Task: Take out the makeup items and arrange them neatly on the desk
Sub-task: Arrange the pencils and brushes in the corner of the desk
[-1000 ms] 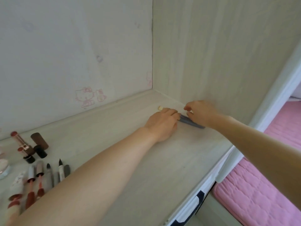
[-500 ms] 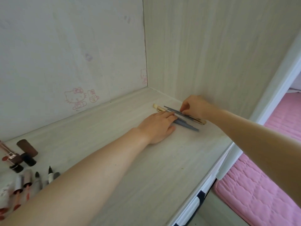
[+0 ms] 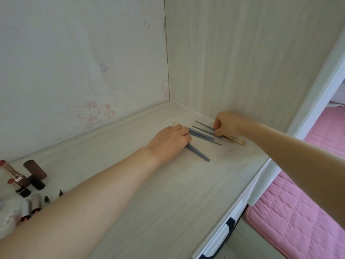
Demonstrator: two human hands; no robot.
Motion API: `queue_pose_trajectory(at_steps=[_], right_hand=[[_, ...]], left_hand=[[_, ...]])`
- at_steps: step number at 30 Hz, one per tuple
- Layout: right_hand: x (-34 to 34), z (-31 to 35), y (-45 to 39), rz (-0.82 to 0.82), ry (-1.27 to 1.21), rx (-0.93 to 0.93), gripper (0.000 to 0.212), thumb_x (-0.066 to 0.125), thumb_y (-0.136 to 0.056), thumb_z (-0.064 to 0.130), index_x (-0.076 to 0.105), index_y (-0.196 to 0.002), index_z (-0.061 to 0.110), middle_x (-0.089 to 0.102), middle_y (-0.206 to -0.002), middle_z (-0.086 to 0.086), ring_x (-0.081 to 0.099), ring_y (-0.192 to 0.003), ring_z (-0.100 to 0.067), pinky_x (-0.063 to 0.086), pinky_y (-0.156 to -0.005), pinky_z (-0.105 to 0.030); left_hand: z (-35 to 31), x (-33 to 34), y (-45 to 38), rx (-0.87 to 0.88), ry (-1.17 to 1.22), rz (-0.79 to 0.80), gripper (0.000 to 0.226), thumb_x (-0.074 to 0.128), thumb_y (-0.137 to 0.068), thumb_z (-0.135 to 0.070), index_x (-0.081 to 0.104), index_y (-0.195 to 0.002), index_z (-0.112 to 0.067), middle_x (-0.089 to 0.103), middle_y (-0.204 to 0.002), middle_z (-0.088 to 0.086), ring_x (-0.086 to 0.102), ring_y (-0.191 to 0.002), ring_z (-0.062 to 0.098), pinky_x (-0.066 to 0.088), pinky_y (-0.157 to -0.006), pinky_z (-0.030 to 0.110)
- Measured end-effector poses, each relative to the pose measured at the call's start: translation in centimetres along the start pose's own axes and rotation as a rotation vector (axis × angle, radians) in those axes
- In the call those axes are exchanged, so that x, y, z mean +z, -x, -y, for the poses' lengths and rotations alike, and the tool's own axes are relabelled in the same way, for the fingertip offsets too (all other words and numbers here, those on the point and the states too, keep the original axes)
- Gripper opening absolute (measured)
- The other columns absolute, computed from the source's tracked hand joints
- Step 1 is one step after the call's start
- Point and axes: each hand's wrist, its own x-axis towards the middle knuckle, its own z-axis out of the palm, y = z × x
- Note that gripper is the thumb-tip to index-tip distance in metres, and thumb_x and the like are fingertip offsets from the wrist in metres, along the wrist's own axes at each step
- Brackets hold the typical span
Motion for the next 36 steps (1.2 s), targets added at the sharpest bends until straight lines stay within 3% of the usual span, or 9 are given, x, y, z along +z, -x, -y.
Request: queue_pose_trajectory(at_steps=[3,6,9,14,21,29,36], right_hand=[[-0.4,0.0,0.1,-0.014,-0.006,0.015,0.013,0.071,-0.079,0.022,0.062,-0.087,0.015,0.066,-0.088,-0.005,0.056,-0.073,-0.018,0.036,-0.053,-0.023],[-0.5,0.1,0.1,0.015,-0.029,0.02,0.013,0.066,-0.08,0.017,0.067,-0.089,0.008,0.071,-0.09,-0.012,0.063,-0.074,-0.024,0.042,-0.055,-0.024],[-0.5,0.2,-0.1,0.039,-0.095,0.041,0.016,0.058,-0.08,0.007,0.066,-0.093,0.004,0.072,-0.088,-0.02,0.062,-0.064,-0.026,0.046,-0.052,-0.023],[-1.0,0.8,-0.5,-0.002,-0.148,0.027,0.016,0.054,-0.089,0.013,0.066,-0.098,0.008,0.063,-0.072,-0.002,0.056,-0.061,-0.018,0.041,-0.048,-0.023],[-0.7,2.3,-1.2,0.042,-0.21,0.0,0.014,0.054,-0.093,0.018,0.065,-0.098,0.01,0.065,-0.077,-0.002,0.058,-0.065,-0.015,0.047,-0.053,-0.023],[-1.2,1.9,-0.6,0.052,-0.154,0.022,0.022,0.053,-0.088,0.012,0.068,-0.092,-0.003,0.072,-0.086,-0.019,0.061,-0.063,-0.023,0.052,-0.064,-0.029],[-1.8,1.4,-0.5,0.081,-0.032,0.045,0.02,0.054,-0.086,0.009,0.071,-0.083,-0.001,0.069,-0.08,-0.02,0.058,-0.063,-0.025,0.049,-0.064,-0.031]], left_hand=[[0.3,-0.4,0.1,-0.035,0.019,0.022,0.016,0.043,-0.096,-0.011,0.057,-0.104,-0.013,0.058,-0.111,0.004,0.05,-0.106,0.022,0.042,-0.082,0.032],[0.3,-0.9,0.2,-0.06,0.102,0.066,0.014,0.044,-0.093,-0.01,0.053,-0.104,-0.013,0.058,-0.108,0.006,0.053,-0.1,0.024,0.047,-0.074,0.038],[0.3,-0.9,0.2,-0.044,0.145,0.084,0.019,0.043,-0.094,-0.008,0.051,-0.11,-0.015,0.057,-0.111,0.006,0.052,-0.101,0.025,0.043,-0.069,0.034],[0.5,-0.9,0.1,-0.05,0.14,0.092,0.02,0.043,-0.091,-0.001,0.049,-0.106,-0.012,0.053,-0.11,0.007,0.051,-0.102,0.026,0.043,-0.072,0.036],[1.0,-0.4,0.3,-0.032,0.107,0.093,0.022,0.038,-0.1,-0.019,0.052,-0.114,-0.012,0.053,-0.115,0.005,0.049,-0.105,0.022,0.038,-0.079,0.03],[2.7,-0.4,-1.8,-0.09,0.018,0.037,0.024,0.039,-0.095,-0.002,0.051,-0.112,-0.012,0.053,-0.109,0.008,0.046,-0.101,0.025,0.031,-0.075,0.031],[3.0,0.0,-5.0,-0.133,0.133,0.023,0.02,0.046,-0.098,-0.015,0.062,-0.11,-0.013,0.064,-0.105,0.003,0.045,-0.099,0.021,0.037,-0.081,0.033]])
